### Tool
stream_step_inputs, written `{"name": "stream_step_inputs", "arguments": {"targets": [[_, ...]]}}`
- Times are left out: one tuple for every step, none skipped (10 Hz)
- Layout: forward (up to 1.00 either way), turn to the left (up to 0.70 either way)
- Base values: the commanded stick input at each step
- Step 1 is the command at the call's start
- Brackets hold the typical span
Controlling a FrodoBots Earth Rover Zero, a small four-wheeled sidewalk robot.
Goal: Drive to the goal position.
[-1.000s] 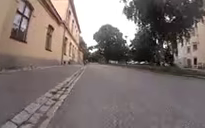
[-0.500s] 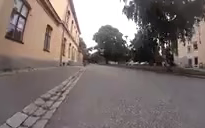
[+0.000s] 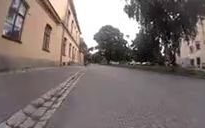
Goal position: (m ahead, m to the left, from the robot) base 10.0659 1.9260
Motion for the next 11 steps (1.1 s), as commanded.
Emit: {"name": "stream_step_inputs", "arguments": {"targets": [[0.70,0.00],[0.70,0.00],[0.70,0.00],[0.70,0.00],[0.70,0.00],[0.70,0.00],[0.70,-0.21],[0.70,-0.34],[0.70,-0.21],[0.70,-0.07],[0.70,0.00]]}}
